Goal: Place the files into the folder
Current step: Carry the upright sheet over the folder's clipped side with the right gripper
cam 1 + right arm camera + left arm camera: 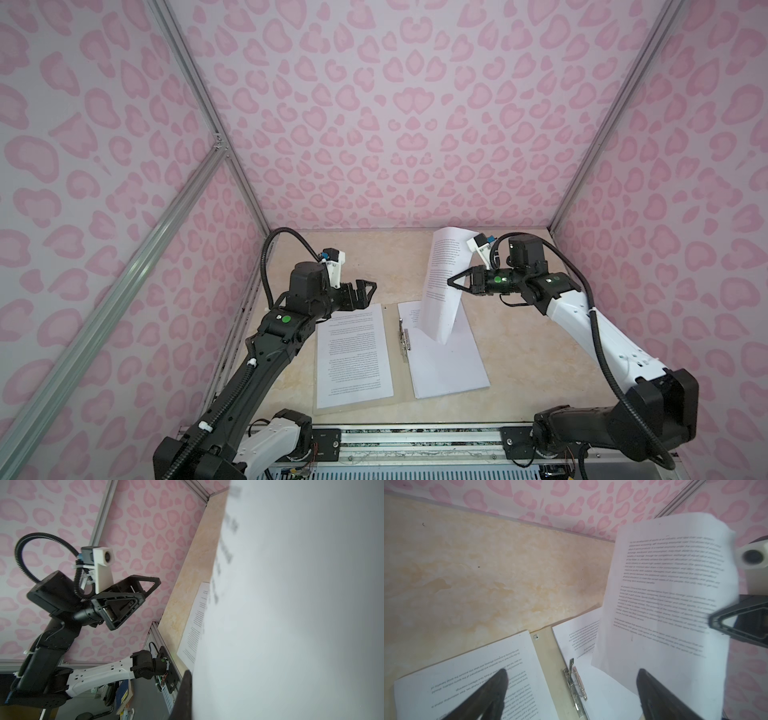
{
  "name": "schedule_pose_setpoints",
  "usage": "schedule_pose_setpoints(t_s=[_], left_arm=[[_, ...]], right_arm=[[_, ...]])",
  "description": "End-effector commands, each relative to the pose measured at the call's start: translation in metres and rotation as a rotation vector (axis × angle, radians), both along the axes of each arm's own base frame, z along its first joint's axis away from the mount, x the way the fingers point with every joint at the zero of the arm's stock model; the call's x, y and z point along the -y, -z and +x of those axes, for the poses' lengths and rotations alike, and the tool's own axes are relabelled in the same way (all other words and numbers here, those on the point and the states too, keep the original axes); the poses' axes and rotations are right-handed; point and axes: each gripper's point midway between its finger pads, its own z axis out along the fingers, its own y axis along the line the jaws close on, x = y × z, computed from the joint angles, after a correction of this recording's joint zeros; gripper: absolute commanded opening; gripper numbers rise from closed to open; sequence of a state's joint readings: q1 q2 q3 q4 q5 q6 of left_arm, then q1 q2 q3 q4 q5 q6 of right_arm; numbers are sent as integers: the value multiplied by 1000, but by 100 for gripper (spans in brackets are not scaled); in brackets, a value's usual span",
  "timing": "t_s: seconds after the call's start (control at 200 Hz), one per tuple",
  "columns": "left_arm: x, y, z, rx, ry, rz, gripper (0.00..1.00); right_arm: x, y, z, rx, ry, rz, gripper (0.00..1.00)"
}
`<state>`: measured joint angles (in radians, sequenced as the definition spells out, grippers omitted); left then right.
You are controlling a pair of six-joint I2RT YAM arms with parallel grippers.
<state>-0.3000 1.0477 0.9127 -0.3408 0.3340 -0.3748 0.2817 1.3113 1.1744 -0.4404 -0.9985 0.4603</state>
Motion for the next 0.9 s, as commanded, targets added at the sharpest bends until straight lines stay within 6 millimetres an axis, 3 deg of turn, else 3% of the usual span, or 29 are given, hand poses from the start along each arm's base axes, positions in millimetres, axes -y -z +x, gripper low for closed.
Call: schedule_pose_setpoints(t_s=[0.0,0.08,0.2,0.375,0.53,0.685,0.895], left_arm=[[-1,5,-12,-5,33,15,98],[3,1,-16,-1,52,-6,98],[7,-6,-22,17,68,-17,98],[15,-11,-36,52,105,29,98],[17,-17,-42,75,119,27,98],[18,-18,-45,79,123,26,98],[21,-14,-45,63,131,21,98]], right_arm=[[3,-11,-38,-51,-56,-21,0],[19,3,-47,-50,-11,-131,0],[70,81,-50,-170,56,-552,0],[92,151,-50,-323,0,-776,0],[110,170,-29,-295,-1,-948,0],[94,183,-8,-292,-27,-908,0],[80,201,3,-305,-51,-876,0]])
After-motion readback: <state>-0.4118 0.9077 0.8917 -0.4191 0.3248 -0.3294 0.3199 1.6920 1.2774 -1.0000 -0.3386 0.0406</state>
